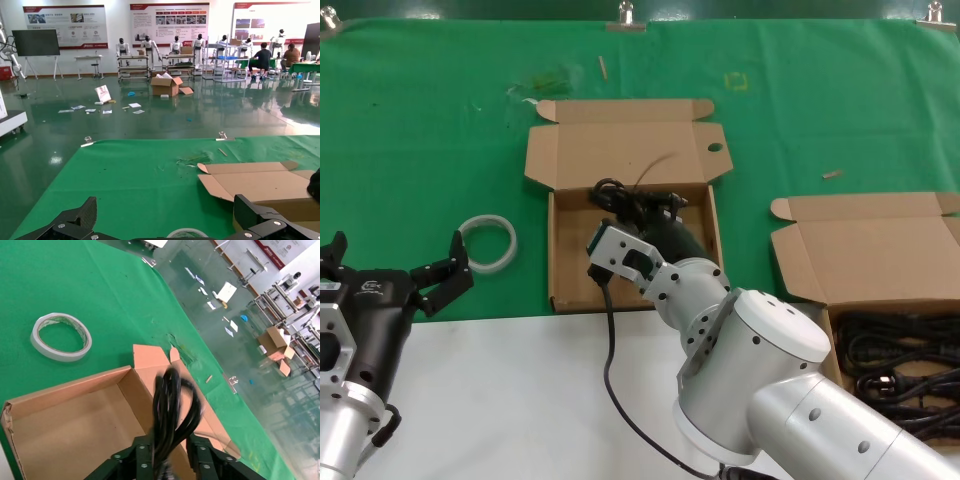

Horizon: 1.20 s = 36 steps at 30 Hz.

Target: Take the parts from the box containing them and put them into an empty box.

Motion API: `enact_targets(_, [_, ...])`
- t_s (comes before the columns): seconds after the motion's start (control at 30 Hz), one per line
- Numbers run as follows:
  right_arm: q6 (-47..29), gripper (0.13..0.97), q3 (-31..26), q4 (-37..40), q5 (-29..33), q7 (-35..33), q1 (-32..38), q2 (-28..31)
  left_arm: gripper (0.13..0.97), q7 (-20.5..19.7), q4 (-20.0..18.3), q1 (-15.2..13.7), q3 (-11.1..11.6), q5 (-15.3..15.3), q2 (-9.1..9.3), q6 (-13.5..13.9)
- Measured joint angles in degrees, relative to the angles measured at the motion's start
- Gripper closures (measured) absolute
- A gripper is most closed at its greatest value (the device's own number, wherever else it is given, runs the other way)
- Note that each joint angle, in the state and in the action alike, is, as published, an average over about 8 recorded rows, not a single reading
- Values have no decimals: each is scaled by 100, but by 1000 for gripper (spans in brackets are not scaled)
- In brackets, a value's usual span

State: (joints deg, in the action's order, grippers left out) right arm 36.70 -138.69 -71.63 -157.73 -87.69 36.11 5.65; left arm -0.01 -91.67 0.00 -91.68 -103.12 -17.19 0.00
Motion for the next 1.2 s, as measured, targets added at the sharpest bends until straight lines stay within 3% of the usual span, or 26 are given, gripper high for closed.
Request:
enact_targets(0.43, [0,713,0,0,0,0,0,2,132,0,0,0,0,0,0,0])
enact_targets(0.83, [-11,455,14,-6,16,25,-11,2,132,0,0,0,0,0,0,0])
enact_targets(1.0, [-111,332,142,-60,166,264,-109,4,132,0,0,0,0,0,0,0])
enact_targets(1.2, [-346,300,445,-190,515,826,-344,7,132,0,0,0,0,0,0,0])
